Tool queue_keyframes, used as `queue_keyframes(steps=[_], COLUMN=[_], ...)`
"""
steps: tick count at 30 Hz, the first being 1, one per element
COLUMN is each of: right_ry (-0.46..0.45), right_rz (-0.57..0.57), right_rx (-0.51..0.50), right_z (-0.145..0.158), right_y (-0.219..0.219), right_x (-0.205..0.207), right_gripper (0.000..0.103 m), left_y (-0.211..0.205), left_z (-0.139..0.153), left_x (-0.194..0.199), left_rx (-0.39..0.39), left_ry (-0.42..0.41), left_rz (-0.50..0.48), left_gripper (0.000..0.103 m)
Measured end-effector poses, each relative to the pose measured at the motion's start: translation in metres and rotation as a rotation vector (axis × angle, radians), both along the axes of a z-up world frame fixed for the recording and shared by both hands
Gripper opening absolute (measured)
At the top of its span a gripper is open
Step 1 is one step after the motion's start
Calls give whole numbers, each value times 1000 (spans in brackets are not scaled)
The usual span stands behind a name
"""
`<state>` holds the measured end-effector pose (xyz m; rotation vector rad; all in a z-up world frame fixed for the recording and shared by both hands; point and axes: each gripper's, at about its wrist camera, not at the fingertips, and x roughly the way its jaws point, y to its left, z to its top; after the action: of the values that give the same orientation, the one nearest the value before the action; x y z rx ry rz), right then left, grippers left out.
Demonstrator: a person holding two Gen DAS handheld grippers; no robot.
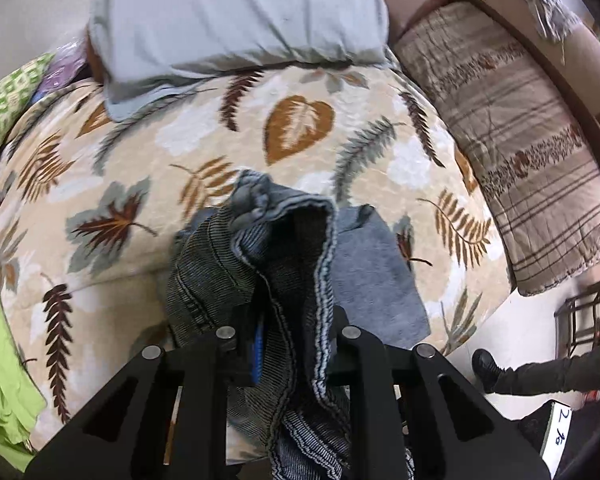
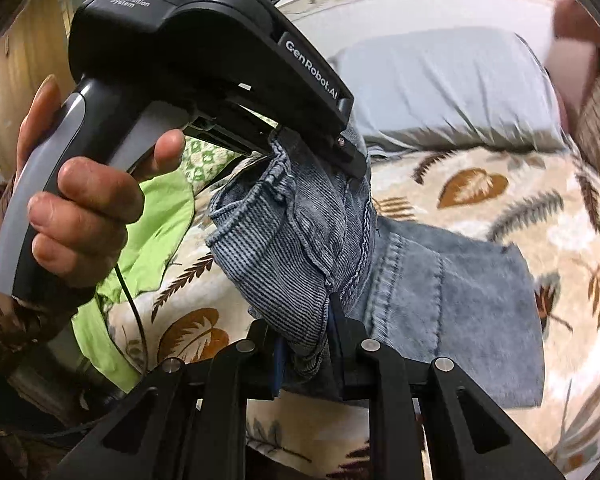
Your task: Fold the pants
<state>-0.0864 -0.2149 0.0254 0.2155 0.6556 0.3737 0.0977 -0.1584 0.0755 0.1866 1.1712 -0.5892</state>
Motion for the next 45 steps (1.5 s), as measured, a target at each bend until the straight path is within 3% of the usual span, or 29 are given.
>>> queue_keyframes(steps=[7,18,27,34,38,45], right_ry=[83,204,299,313,310,305], right_rz=[-69,-161,-216,-219,-237,-294], right_rx=[146,354,543,609,594,587], right_z=[-21,-64,-107,-115,-114,-110], right_y=[-44,-103,-143,-157,-167,-192], right_x=[-3,-5,-12,-13,-13,-28], right_gripper=[18,19,24,32,35,35], left_y=[-52,-128,-170,-178,-177,-175], left_z=[-23,-79,-118,-115,-101,-67], left_x=[-6,-11,-24,-35,-45,-67], left_rx=[59,219,377,435,408,354], left_ry=[32,81,49,-5,-32,-127], left_rz=[-58,-124,-172,-174,-170,-199], left_gripper=[16,16,21,27,36,38])
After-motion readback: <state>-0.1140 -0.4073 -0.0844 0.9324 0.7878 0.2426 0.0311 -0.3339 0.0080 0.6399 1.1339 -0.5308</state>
